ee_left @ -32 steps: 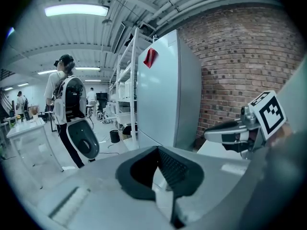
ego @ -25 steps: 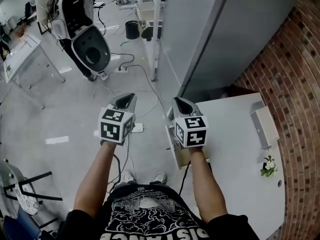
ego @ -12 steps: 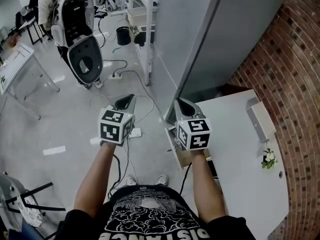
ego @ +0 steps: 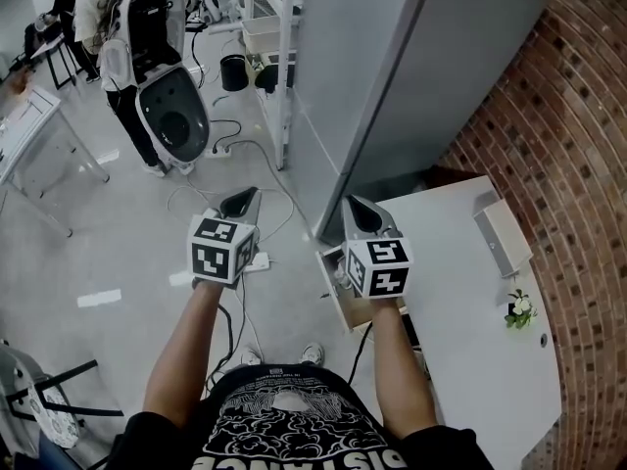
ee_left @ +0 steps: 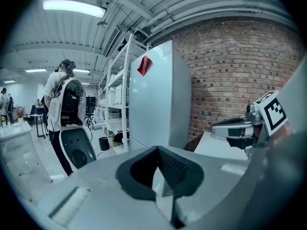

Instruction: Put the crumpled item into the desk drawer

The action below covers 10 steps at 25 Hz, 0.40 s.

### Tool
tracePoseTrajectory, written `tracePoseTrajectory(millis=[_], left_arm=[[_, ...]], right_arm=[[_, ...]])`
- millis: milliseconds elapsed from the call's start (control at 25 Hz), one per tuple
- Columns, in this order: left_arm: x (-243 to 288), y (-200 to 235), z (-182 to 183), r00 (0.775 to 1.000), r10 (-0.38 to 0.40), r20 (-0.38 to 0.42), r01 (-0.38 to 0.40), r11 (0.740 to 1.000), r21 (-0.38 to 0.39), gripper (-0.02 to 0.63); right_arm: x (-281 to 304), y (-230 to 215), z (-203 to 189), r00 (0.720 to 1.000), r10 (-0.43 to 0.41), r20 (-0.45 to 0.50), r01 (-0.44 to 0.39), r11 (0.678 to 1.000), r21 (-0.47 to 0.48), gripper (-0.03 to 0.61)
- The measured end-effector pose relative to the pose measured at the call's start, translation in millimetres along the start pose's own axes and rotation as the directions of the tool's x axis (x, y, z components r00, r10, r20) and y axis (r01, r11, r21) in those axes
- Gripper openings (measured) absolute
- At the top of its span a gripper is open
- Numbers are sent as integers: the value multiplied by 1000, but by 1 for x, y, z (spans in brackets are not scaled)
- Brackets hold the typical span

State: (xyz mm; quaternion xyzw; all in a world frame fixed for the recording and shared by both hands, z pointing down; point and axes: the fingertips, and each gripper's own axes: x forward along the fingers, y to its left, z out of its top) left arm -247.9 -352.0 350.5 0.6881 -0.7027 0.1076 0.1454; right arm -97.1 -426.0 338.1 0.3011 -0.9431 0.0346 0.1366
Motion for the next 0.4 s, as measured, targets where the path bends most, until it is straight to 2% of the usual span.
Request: tracePoseTrajectory(millis=[400], left_arm=[[-1,-1,5,1000,6,15,-6,1000,7,0]], right_arm=[[1,2,4,1000,6,13,-6,1000,-4,0]])
